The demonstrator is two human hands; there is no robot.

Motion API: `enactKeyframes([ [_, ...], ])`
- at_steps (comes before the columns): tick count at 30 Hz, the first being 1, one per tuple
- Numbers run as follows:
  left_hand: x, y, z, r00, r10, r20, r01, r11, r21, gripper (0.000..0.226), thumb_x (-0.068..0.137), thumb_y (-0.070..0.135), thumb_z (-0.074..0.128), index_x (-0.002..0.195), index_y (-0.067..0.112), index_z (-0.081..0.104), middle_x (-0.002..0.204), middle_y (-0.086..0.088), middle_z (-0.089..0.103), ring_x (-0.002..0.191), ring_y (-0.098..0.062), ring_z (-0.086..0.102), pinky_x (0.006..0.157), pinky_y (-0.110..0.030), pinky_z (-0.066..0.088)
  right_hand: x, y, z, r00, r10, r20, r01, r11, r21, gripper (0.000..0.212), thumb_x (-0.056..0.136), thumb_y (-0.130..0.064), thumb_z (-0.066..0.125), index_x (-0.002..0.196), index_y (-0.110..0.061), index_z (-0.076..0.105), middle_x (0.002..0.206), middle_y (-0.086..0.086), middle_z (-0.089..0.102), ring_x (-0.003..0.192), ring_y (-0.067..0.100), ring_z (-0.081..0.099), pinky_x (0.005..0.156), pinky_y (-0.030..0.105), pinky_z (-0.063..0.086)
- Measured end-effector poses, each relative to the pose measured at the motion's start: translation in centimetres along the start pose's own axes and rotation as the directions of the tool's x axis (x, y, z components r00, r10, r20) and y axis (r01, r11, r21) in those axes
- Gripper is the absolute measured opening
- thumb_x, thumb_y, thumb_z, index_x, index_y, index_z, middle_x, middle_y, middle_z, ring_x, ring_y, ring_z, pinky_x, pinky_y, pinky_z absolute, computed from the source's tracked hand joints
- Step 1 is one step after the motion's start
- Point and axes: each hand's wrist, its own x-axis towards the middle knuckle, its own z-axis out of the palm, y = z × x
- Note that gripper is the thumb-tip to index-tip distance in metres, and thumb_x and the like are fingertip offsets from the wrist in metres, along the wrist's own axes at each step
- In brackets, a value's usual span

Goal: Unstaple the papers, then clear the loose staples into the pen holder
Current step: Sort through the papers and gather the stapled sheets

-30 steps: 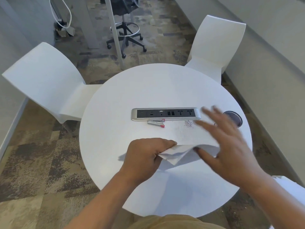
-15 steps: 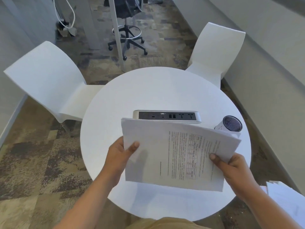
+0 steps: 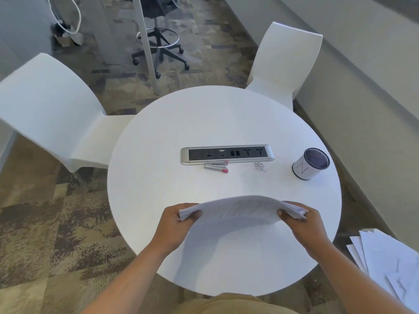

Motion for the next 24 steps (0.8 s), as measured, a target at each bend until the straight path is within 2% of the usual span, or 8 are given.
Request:
enactKeyframes([
  [4, 0.3, -0.3, -0.4, 1.0, -0.012, 0.007, 0.012, 1.0, 0.007, 0.044, 0.094, 0.004, 0.064, 0.082, 0.043, 0.08, 0.083, 0.009, 0.078, 0.074, -0.002, 0.067, 0.066, -0.018, 0.05, 0.1, 0.5, 0.2, 1.0, -0.008, -0.015, 0.008, 1.0, 0.009, 0.022, 0.088, -0.006, 0.068, 0.096, -0.026, 0.075, 0.066, -0.011, 0.071, 0.045, -0.001, 0.051, 0.043, 0.013, 0.037],
  [7, 0.4, -0.4, -0.3, 1.0, -0.013, 0.0, 0.013, 1.0, -0.005, 0.048, 0.092, 0.003, 0.067, 0.082, 0.048, 0.079, 0.086, 0.015, 0.078, 0.079, 0.001, 0.07, 0.068, -0.015, 0.052, 0.1, 0.7, -0.1, 0.999, -0.032, -0.005, 0.032, 0.999, 0.02, 0.023, 0.089, -0.005, 0.068, 0.094, -0.026, 0.074, 0.063, -0.017, 0.072, 0.042, 0.0, 0.046, 0.041, 0.014, 0.035],
  [11, 0.5, -0.8, 0.5, 0.999, -0.044, -0.021, 0.045, 0.998, 0.043, 0.047, 0.089, 0.004, 0.07, 0.078, 0.049, 0.078, 0.087, 0.014, 0.079, 0.082, -0.001, 0.072, 0.069, -0.017, 0.055, 0.6, 1.3, -0.6, 0.997, -0.045, 0.065, 0.045, 0.999, -0.009, 0.024, 0.088, -0.005, 0.068, 0.093, -0.027, 0.075, 0.072, -0.012, 0.075, 0.049, -0.004, 0.055, 0.044, 0.008, 0.036],
  [14, 0.4, -0.8, 1.0, 0.99, -0.104, -0.099, 0.103, 0.995, -0.011, 0.038, 0.091, 0.004, 0.069, 0.083, 0.04, 0.081, 0.092, 0.008, 0.08, 0.089, -0.01, 0.075, 0.077, -0.028, 0.06, 1.6, 1.9, -1.6, 0.996, -0.004, 0.091, 0.005, 1.0, -0.012, 0.012, 0.089, -0.008, 0.069, 0.089, -0.019, 0.075, 0.064, -0.013, 0.071, 0.049, -0.001, 0.053, 0.046, 0.011, 0.039],
  [16, 0.3, -0.6, 1.1, 0.979, -0.146, -0.14, 0.143, 0.989, -0.028, 0.026, 0.091, 0.007, 0.07, 0.087, 0.031, 0.082, 0.095, 0.001, 0.08, 0.093, -0.021, 0.075, 0.08, -0.043, 0.06, 2.2, 1.7, -2.3, 0.991, -0.033, 0.129, 0.029, 0.999, 0.035, 0.009, 0.089, -0.01, 0.068, 0.091, -0.015, 0.075, 0.076, -0.012, 0.076, 0.064, 0.004, 0.064, 0.057, 0.014, 0.049],
  [18, 0.0, -0.2, 1.0, 0.977, -0.156, -0.148, 0.154, 0.988, -0.027, 0.018, 0.09, 0.01, 0.073, 0.09, 0.026, 0.081, 0.096, -0.003, 0.08, 0.093, -0.026, 0.075, 0.08, -0.048, 0.059, 2.9, 1.0, -2.9, 0.985, -0.068, 0.161, 0.05, 0.992, 0.115, 0.014, 0.089, -0.007, 0.067, 0.094, -0.017, 0.075, 0.086, -0.007, 0.079, 0.078, 0.007, 0.071, 0.068, 0.019, 0.056],
  [22, -0.7, 0.9, 1.3, 0.975, -0.157, -0.159, 0.148, 0.987, -0.067, 0.022, 0.087, 0.01, 0.071, 0.092, 0.03, 0.081, 0.099, -0.001, 0.08, 0.09, -0.02, 0.076, 0.073, -0.035, 0.061, 4.3, -0.3, -3.5, 0.979, -0.128, 0.159, 0.087, 0.966, 0.244, 0.02, 0.089, -0.001, 0.064, 0.096, -0.017, 0.075, 0.085, -0.004, 0.079, 0.077, 0.008, 0.072, 0.067, 0.019, 0.057],
  [24, -1.2, 1.0, 1.4, 0.965, -0.173, -0.196, 0.157, 0.983, -0.098, 0.02, 0.086, 0.008, 0.071, 0.095, 0.023, 0.081, 0.1, -0.003, 0.079, 0.091, -0.022, 0.076, 0.07, -0.029, 0.06, 4.9, -0.7, -3.5, 0.975, -0.156, 0.16, 0.107, 0.955, 0.278, 0.02, 0.09, 0.0, 0.064, 0.099, -0.014, 0.074, 0.083, -0.004, 0.078, 0.074, 0.009, 0.071, 0.066, 0.02, 0.058],
])
